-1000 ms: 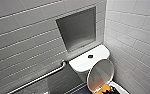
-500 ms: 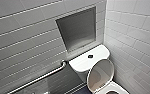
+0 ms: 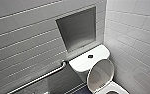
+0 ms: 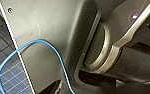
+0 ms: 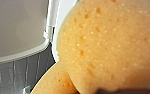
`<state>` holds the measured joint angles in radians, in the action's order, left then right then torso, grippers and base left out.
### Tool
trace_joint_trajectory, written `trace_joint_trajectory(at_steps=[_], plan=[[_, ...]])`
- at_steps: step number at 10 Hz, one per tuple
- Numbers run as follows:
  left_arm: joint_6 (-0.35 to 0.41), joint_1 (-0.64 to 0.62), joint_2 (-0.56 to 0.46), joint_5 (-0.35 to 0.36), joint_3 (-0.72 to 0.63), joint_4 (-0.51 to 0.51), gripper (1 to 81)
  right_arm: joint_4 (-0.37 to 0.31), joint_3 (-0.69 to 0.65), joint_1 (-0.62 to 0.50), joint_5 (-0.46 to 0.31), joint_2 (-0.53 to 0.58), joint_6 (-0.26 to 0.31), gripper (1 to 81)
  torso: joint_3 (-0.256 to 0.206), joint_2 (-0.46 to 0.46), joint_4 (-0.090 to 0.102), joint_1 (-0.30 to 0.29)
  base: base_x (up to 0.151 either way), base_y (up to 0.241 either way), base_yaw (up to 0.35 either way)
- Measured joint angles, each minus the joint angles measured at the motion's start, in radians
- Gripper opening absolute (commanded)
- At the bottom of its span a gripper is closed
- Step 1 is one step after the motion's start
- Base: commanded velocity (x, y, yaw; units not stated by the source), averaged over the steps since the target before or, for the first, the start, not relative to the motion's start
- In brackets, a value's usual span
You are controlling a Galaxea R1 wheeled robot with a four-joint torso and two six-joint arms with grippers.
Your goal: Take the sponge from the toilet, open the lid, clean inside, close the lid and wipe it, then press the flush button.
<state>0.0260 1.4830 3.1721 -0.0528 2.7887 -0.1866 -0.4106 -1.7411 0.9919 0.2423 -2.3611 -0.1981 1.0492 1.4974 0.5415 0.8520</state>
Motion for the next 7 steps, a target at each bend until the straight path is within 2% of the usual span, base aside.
trace_joint_trajectory(at_steps=[7], plan=[[0.0, 0.0, 0.0, 0.0, 0.0, 0.0, 81.1, 0.001, 0.13, 0.153, 0.108, 0.13, 0.02, 1.0, 0.0, 0.0, 0.0, 0.0, 0.0, 0.0, 0.0]])
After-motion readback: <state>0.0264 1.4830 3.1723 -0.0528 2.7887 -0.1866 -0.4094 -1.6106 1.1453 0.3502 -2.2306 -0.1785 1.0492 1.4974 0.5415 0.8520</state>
